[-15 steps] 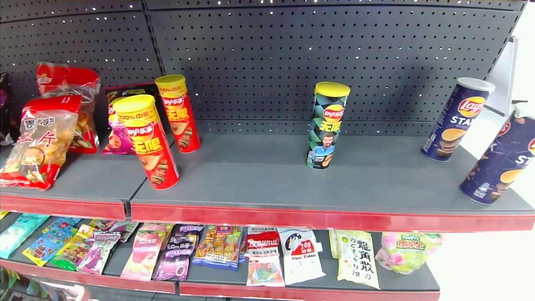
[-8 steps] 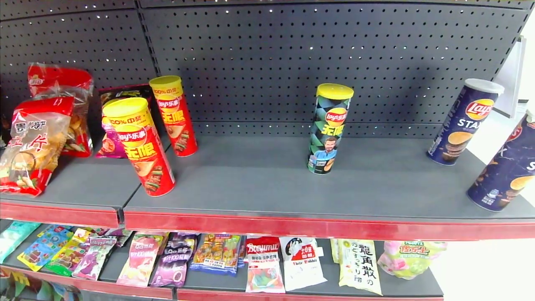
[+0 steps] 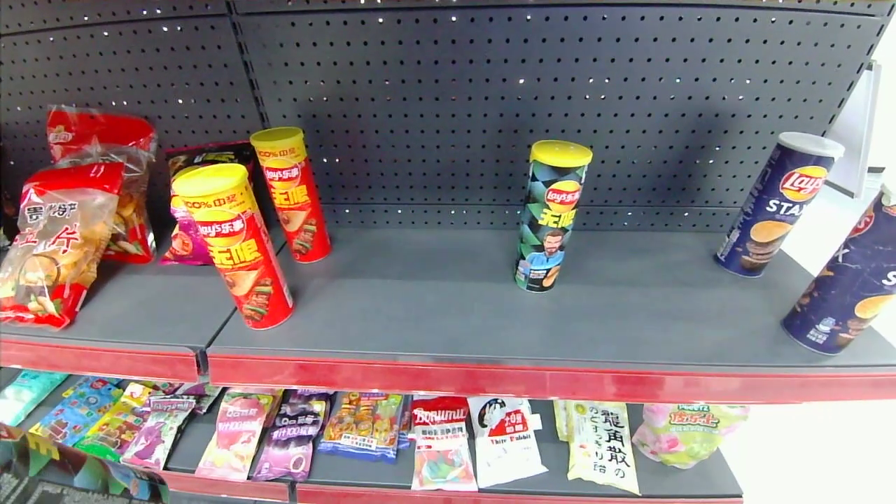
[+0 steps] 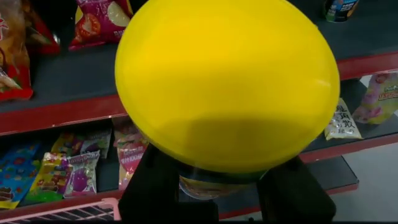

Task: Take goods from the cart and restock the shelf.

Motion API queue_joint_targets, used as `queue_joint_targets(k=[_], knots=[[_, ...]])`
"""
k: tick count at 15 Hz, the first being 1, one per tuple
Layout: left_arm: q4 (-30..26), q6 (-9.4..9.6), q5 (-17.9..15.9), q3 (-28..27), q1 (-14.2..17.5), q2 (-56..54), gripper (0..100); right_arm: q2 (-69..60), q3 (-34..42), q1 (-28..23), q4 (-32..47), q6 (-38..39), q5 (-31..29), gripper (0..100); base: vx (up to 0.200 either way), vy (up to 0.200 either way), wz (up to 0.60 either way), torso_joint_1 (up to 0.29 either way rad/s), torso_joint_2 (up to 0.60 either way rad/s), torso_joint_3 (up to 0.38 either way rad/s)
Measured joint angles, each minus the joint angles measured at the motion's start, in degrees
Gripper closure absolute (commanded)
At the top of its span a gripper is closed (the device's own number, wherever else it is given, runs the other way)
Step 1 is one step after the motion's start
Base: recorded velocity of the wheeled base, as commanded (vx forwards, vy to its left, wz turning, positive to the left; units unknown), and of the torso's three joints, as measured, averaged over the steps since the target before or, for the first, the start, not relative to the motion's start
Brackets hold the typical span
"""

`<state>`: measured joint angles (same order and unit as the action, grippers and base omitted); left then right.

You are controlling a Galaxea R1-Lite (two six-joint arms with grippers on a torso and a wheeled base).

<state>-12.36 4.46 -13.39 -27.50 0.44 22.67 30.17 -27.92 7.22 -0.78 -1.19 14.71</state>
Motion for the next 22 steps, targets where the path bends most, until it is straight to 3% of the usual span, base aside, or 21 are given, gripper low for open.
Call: queue_joint_targets(k=[2, 4, 8, 12, 22], knots=[[0.1, -0.04, -0.1, -1.2, -0.1, 2.1, 100, 12.6, -5.6, 5.3, -3.7, -0.7, 1.8, 0, 0.000, 0.000, 0.00, 0.000, 0.00, 0.000], [0.1, -0.06, 0.1, -1.6, -0.1, 2.8, 100, 24.1, -8.2, 8.4, -12.4, -1.0, 2.5, 0, 0.000, 0.000, 0.00, 0.000, 0.00, 0.000], [-0.1, -0.09, 0.5, -1.6, -0.1, 3.0, 100, 45.0, -14.3, 11.2, -25.5, -1.3, 3.1, 0, 0.000, 0.000, 0.00, 0.000, 0.00, 0.000], [0.0, -0.09, 0.5, -1.7, -0.1, 3.0, 100, 57.5, -22.9, 12.0, -27.9, -1.3, 3.2, 0, 0.000, 0.000, 0.00, 0.000, 0.00, 0.000], [0.0, -0.06, 0.6, -1.9, -0.1, 3.1, 100, 69.9, -29.5, 13.3, -33.6, -1.2, 2.9, 0, 0.000, 0.000, 0.00, 0.000, 0.00, 0.000]])
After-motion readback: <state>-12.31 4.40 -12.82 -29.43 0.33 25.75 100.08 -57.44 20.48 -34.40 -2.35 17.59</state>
